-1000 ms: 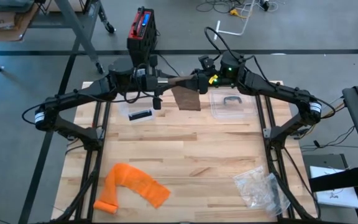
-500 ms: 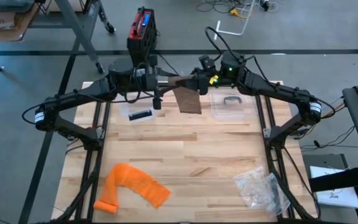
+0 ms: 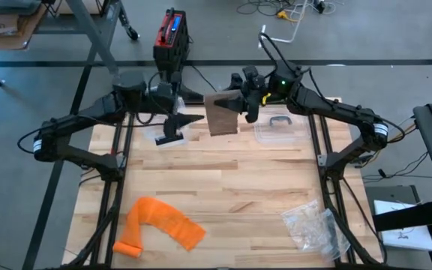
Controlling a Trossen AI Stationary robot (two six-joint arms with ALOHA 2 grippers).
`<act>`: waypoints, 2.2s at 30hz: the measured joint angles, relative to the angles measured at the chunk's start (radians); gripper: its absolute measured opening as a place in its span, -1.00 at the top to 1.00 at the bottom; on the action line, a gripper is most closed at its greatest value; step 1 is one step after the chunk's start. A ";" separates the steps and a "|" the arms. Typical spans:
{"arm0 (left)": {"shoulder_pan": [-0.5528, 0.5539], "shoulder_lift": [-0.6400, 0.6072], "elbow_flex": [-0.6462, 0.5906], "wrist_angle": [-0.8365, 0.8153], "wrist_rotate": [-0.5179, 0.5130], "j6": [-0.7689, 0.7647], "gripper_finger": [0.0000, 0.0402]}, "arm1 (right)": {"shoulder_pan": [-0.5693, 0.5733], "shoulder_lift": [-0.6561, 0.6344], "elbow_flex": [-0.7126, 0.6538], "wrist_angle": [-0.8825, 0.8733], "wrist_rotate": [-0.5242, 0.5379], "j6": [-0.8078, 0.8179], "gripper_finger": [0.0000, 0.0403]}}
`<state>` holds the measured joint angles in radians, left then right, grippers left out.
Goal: Roll bandage
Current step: Roll the brown bandage
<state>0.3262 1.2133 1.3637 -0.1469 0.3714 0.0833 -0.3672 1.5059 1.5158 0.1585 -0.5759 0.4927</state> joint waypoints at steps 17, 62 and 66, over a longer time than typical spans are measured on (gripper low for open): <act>0.003 0.072 0.010 0.051 -0.074 -0.071 -0.33 | -0.002 0.001 0.000 -0.082 -0.001 -0.319 0.26; 0.009 0.079 0.008 0.092 -0.167 0.238 0.60 | -0.011 0.001 -0.002 -0.125 0.018 0.337 -0.27; 0.006 0.084 0.008 0.083 -0.163 0.277 0.59 | -0.017 0.001 -0.002 -0.126 0.019 0.350 -0.30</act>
<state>0.3325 1.2972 1.3720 -0.0642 0.2079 0.3600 -0.3839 1.5066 1.5139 0.0320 -0.5571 0.8422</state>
